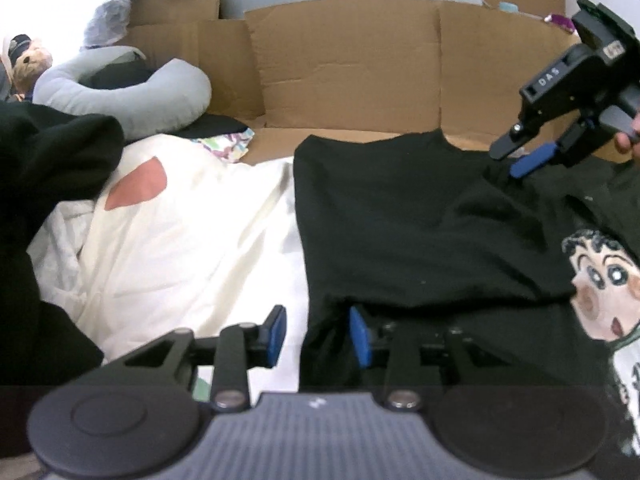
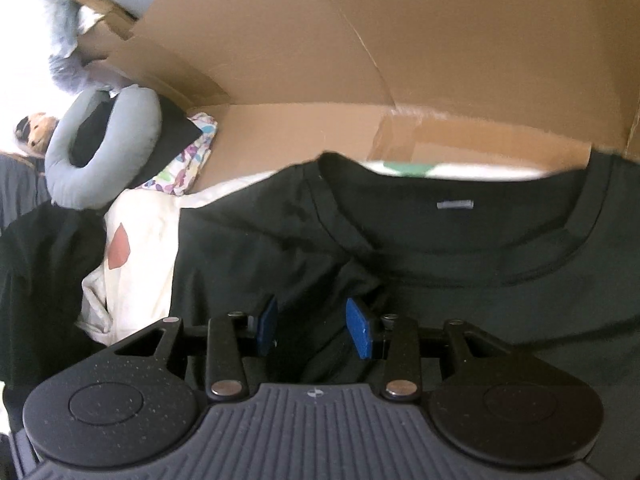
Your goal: Fold clothes
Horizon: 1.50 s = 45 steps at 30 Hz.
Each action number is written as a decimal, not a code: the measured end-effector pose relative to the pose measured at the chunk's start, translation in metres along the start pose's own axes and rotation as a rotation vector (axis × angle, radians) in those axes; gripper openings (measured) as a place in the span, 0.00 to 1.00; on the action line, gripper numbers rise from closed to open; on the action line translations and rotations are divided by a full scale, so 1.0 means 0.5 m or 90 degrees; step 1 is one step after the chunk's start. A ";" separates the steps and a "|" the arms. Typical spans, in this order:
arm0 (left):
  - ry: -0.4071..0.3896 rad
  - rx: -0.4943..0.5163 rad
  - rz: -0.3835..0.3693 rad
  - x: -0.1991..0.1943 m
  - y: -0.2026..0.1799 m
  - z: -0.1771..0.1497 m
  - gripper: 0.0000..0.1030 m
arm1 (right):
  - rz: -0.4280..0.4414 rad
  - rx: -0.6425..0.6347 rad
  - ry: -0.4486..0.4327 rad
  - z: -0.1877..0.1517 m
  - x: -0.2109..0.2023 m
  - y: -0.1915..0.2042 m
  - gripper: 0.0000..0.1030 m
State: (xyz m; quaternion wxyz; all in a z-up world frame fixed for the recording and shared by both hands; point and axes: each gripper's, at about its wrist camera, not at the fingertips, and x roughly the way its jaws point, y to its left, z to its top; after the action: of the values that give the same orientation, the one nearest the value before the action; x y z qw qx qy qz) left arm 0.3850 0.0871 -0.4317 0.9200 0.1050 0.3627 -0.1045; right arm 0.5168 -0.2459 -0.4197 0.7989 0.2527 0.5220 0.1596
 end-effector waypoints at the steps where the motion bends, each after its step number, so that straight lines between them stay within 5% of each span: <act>1: 0.002 0.002 -0.001 0.005 0.000 -0.001 0.36 | 0.003 0.014 0.003 0.000 0.007 -0.005 0.44; 6: 0.004 -0.002 -0.003 0.021 0.001 -0.009 0.34 | 0.008 0.089 0.004 -0.002 0.035 -0.035 0.44; 9: 0.000 -0.009 -0.012 0.021 0.004 -0.011 0.15 | 0.017 0.116 -0.006 -0.007 0.042 -0.045 0.44; 11: -0.003 -0.013 -0.014 0.017 0.005 -0.012 0.10 | 0.018 0.125 -0.015 -0.010 0.043 -0.047 0.42; 12: -0.005 -0.016 -0.015 0.014 0.007 -0.013 0.08 | 0.017 0.129 -0.019 -0.011 0.043 -0.049 0.40; 14: -0.008 -0.020 -0.015 0.009 0.010 -0.014 0.07 | 0.009 0.130 -0.026 -0.012 0.039 -0.054 0.06; 15: -0.009 -0.021 -0.014 0.007 0.012 -0.014 0.07 | 0.005 0.130 -0.029 -0.012 0.037 -0.056 0.00; 23: 0.022 -0.043 0.001 0.000 0.036 -0.023 0.07 | 0.009 0.142 -0.058 -0.001 -0.001 -0.075 0.00; 25: 0.026 -0.054 0.007 -0.012 0.038 -0.024 0.11 | 0.023 0.152 -0.042 -0.002 -0.002 -0.074 0.02; 27: 0.024 -0.068 0.008 -0.028 0.038 -0.022 0.11 | 0.036 0.157 -0.031 -0.006 -0.003 -0.071 0.14; 29: 0.017 -0.080 0.006 -0.045 0.034 -0.019 0.11 | 0.044 0.160 -0.032 -0.013 -0.005 -0.068 0.45; 38: -0.020 -0.107 -0.064 -0.076 -0.044 0.031 0.12 | 0.049 0.177 -0.011 -0.020 0.027 -0.081 0.45; 45: -0.026 -0.076 -0.117 -0.050 -0.157 0.055 0.25 | 0.065 0.170 0.015 -0.011 0.046 -0.085 0.45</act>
State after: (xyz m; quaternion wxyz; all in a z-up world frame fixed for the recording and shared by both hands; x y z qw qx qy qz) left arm 0.3636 0.0076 -0.4039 0.9185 0.0146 0.3575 -0.1686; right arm 0.5209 -0.2676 -0.4632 0.7427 0.3810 0.5345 0.1323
